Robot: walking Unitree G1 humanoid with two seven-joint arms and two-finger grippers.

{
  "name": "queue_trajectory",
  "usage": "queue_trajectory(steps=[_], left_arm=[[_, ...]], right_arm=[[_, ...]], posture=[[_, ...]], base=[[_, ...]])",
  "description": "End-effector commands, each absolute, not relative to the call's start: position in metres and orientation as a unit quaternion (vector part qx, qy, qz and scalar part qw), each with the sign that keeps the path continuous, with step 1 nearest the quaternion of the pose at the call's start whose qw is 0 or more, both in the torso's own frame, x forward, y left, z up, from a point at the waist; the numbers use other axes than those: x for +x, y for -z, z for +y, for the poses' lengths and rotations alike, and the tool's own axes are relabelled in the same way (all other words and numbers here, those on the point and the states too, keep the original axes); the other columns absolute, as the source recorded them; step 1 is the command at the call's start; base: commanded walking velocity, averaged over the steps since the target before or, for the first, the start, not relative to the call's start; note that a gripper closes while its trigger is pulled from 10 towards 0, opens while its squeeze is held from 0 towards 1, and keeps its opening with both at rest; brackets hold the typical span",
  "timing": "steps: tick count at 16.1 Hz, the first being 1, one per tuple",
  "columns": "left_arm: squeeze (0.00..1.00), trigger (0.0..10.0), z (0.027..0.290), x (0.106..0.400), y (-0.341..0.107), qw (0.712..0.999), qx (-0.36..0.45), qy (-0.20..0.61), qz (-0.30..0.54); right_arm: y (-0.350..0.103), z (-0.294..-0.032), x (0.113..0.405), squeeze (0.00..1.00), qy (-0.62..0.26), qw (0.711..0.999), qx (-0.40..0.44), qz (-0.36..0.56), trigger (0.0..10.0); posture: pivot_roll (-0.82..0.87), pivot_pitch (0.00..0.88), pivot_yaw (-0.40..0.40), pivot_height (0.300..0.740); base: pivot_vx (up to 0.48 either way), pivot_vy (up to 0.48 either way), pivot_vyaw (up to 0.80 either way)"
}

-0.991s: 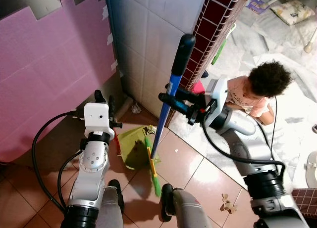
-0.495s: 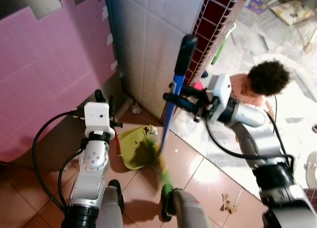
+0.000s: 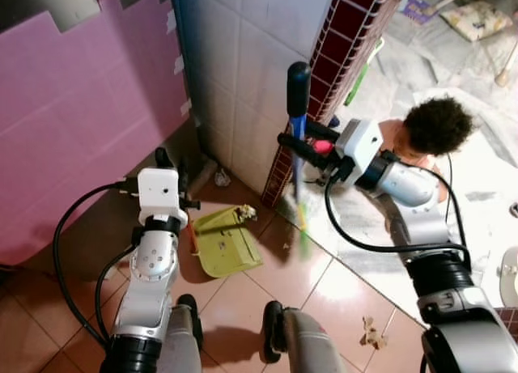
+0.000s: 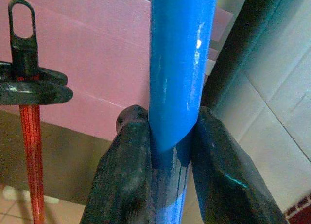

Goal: Sweep floor

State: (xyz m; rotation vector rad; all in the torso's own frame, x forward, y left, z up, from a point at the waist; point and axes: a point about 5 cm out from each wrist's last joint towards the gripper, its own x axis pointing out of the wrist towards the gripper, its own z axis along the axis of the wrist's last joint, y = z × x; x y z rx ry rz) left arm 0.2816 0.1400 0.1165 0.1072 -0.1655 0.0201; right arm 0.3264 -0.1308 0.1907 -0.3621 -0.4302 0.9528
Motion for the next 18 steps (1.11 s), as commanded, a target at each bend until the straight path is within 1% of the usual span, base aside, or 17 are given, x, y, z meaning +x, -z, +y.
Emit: queue_trajectory(steps=[1,3,6,8,9,11,15,18], left_arm=[[0.00,10.0,0.142,0.277,-0.099,0.996,0.075,-0.010,-0.041],[0.00,10.0,0.143,0.277,-0.099,0.996,0.075,-0.011,-0.040],[0.00,10.0,0.143,0.277,-0.099,0.996,0.075,-0.011,-0.040],[0.00,10.0,0.142,0.277,-0.099,0.996,0.074,-0.011,-0.040],[0.00,10.0,0.142,0.277,-0.098,0.996,0.075,-0.010,-0.039],[0.00,10.0,0.142,0.277,-0.098,0.996,0.075,-0.010,-0.039],[0.00,10.0,0.141,0.278,-0.098,0.996,0.074,-0.011,-0.040],[0.00,10.0,0.142,0.277,-0.098,0.996,0.074,-0.011,-0.040]], right_arm=[[-0.196,-0.131,0.324,0.00,-0.455,0.842,-0.181,-0.226,10.0],[-0.191,-0.131,0.322,0.00,-0.476,0.834,-0.182,-0.210,10.0],[-0.190,-0.130,0.323,0.00,-0.476,0.835,-0.177,-0.214,10.0],[-0.186,-0.128,0.320,0.00,-0.496,0.830,-0.165,-0.194,10.0],[-0.176,-0.127,0.312,0.00,-0.531,0.815,-0.170,-0.162,10.0],[-0.174,-0.129,0.313,0.00,-0.511,0.824,-0.171,-0.173,10.0],[-0.177,-0.126,0.312,0.00,-0.504,0.824,-0.171,-0.194,10.0],[-0.186,-0.124,0.316,0.00,-0.491,0.830,-0.159,-0.211,10.0]], posture=[[-0.07,0.271,-0.082,0.740],[-0.07,0.270,-0.082,0.740],[-0.07,0.270,-0.083,0.740],[-0.07,0.272,-0.081,0.740],[-0.07,0.271,-0.080,0.740],[-0.07,0.273,-0.080,0.740],[-0.07,0.273,-0.081,0.740],[-0.07,0.273,-0.081,0.740]], base=[[0.000,0.000,0.00],[0.000,0.000,0.00],[0.000,0.000,0.00],[0.000,0.000,0.00],[0.000,0.000,0.00],[0.000,0.000,0.00],[0.000,0.000,0.00],[0.000,0.000,0.00]])
